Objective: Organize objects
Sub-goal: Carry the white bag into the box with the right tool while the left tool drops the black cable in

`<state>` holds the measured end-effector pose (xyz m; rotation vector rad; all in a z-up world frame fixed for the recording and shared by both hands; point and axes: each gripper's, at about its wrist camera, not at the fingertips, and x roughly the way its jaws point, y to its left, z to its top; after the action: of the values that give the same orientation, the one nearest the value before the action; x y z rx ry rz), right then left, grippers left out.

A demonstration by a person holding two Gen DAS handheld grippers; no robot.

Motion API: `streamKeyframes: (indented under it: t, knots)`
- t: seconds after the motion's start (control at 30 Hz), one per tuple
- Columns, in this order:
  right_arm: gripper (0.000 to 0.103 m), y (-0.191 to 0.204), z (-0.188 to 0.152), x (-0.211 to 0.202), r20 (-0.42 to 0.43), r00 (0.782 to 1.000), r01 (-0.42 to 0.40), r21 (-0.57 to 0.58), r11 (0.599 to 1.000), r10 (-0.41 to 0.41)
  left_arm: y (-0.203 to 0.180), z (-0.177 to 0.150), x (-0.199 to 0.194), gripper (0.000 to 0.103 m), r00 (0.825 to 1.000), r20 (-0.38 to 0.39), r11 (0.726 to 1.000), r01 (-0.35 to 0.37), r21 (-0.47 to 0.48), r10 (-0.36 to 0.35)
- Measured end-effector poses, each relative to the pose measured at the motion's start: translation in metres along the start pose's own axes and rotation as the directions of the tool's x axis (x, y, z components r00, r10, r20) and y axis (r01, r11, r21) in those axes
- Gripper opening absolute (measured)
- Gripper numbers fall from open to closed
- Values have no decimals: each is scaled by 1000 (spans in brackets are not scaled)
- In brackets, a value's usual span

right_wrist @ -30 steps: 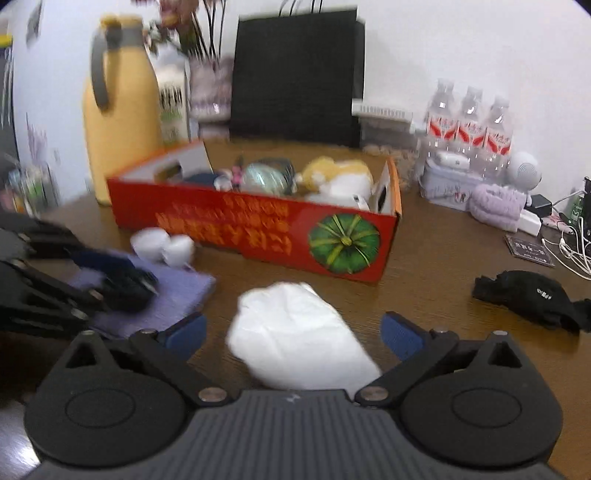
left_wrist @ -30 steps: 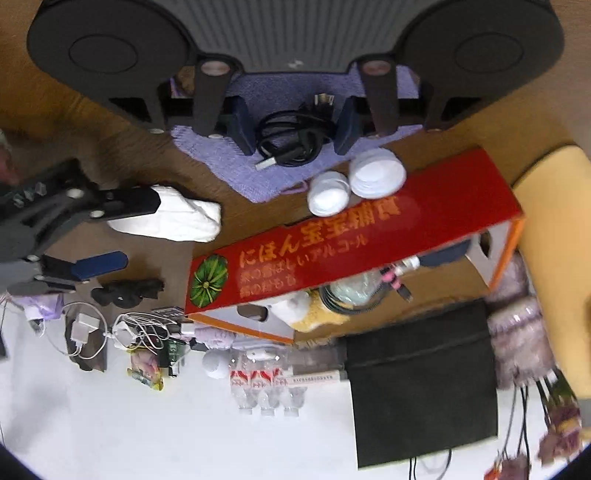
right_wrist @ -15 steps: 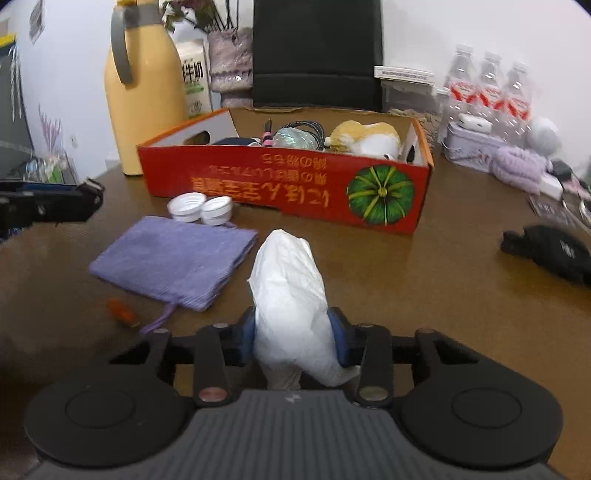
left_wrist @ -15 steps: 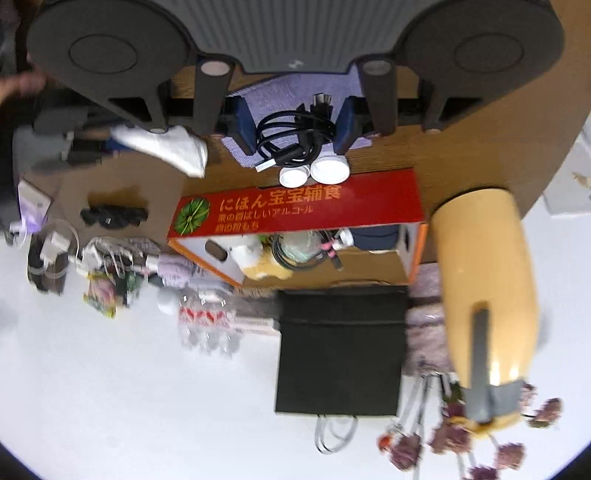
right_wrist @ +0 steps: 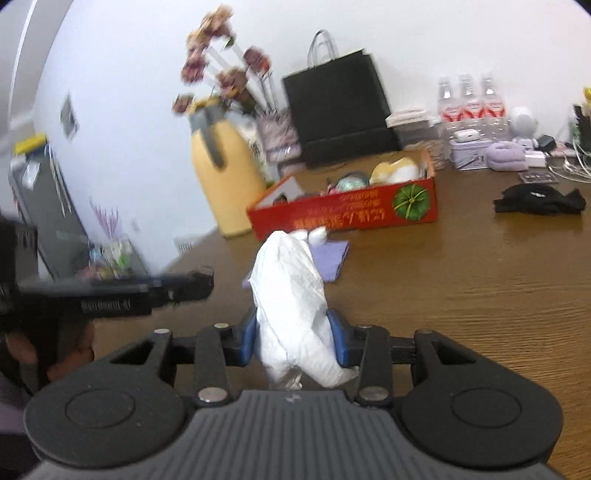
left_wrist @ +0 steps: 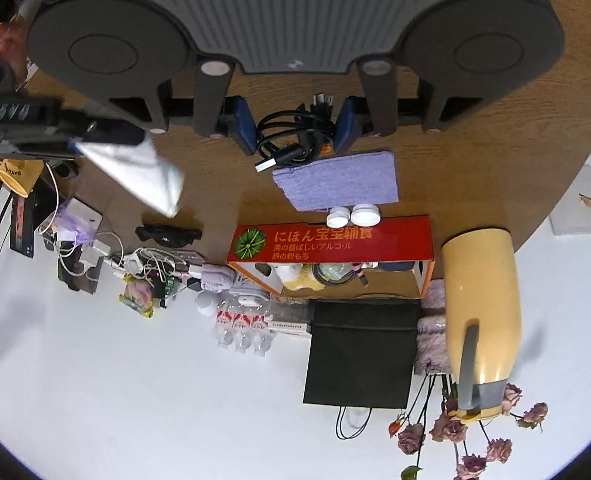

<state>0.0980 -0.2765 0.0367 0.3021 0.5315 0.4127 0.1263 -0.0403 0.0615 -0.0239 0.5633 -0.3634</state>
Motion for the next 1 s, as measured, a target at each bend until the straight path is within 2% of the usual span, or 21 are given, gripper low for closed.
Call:
streamKeyframes:
  t: [0.07, 0.1, 0.13, 0.23, 0.33, 0.47, 0.57, 0.63, 0.67, 0.73, 0.77, 0.83, 0.87, 0.93, 0.97, 1.0]
  knots:
    - [40, -17, 4, -4, 35, 990, -142, 121, 982, 139, 1, 2, 1, 44, 1000, 6, 1000, -5, -6, 5]
    - [40, -22, 4, -4, 47, 986, -165, 147, 975, 160, 3, 2, 2, 44, 1000, 8, 1000, -10, -10, 10]
    - [40, -23, 5, -4, 52, 989, -148, 146, 978, 142, 5, 3, 4, 44, 1000, 9, 1000, -13, -12, 13]
    - [40, -22, 13, 8, 29, 1000, -2, 90, 996, -1, 12, 11, 12, 44, 1000, 12, 1000, -9, 1, 9]
    - [40, -25, 35, 25, 15, 998, 58, 23, 998, -59, 21, 34, 31, 44, 1000, 17, 999, 18, 47, -18]
    - [40, -23, 97, 48, 72, 992, 108, -116, 987, -100, 42, 95, 62, 44, 998, 62, 994, 21, 109, -28]
    - [41, -21, 161, 76, 88, 994, 84, -192, 978, -68, 62, 154, 100, 44, 998, 58, 994, 24, 108, -31]
    - [42, -27, 204, 111, 41, 998, 53, -210, 976, -45, 73, 190, 131, 44, 999, 43, 996, 3, 93, -7]
    - [42, -31, 224, 135, 9, 999, 48, -216, 975, -48, 79, 208, 151, 44, 999, 32, 995, -30, 98, 27]
    - [44, -45, 258, 187, -62, 995, 68, -218, 973, -83, 89, 229, 186, 44, 995, 9, 990, -99, 98, 98]
    - [44, -54, 270, 218, -104, 989, 78, -205, 976, -101, 96, 238, 207, 44, 993, -31, 990, -110, 90, 113]
    - [44, -69, 282, 273, -210, 971, 77, -180, 981, -115, 116, 254, 251, 44, 985, -101, 990, -132, 53, 137]
    - [44, -73, 284, 300, -251, 959, 82, -194, 978, -130, 126, 259, 270, 44, 979, -126, 987, -156, 24, 158]
    - [48, -80, 279, 346, -318, 930, 108, -235, 966, -182, 135, 261, 303, 44, 971, -172, 986, -167, 24, 168]
    - [57, -83, 275, 362, -349, 920, 98, -238, 966, -179, 139, 258, 317, 46, 968, -184, 986, -169, 19, 169]
    - [71, -86, 269, 376, -372, 914, 73, -238, 968, -161, 143, 253, 327, 50, 966, -194, 985, -170, 11, 169]
